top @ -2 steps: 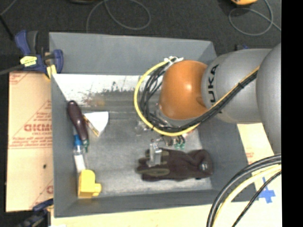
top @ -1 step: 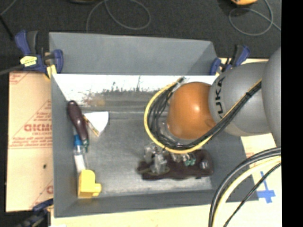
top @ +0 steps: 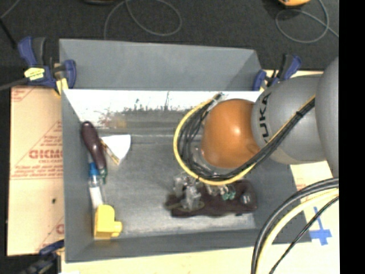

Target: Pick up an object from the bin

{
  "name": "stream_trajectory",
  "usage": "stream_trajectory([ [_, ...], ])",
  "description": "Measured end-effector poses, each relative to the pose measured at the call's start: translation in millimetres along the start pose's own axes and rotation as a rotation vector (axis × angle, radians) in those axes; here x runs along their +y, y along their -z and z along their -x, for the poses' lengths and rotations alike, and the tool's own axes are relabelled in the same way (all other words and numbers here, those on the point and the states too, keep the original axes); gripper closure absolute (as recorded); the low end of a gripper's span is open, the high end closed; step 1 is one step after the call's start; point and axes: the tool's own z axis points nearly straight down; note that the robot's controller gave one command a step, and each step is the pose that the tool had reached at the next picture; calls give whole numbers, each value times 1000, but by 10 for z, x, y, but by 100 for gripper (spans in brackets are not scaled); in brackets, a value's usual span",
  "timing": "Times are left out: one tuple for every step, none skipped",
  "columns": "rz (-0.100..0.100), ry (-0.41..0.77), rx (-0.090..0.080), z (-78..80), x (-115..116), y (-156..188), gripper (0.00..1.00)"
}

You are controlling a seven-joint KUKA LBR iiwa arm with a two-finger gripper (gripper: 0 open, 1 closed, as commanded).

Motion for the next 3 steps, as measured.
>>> stream_trajectory([
  [0,14,-2,12,22,804,100],
  [0,14,-2,12,24,804,100],
  [0,13,-5,-24,76,1648,100],
])
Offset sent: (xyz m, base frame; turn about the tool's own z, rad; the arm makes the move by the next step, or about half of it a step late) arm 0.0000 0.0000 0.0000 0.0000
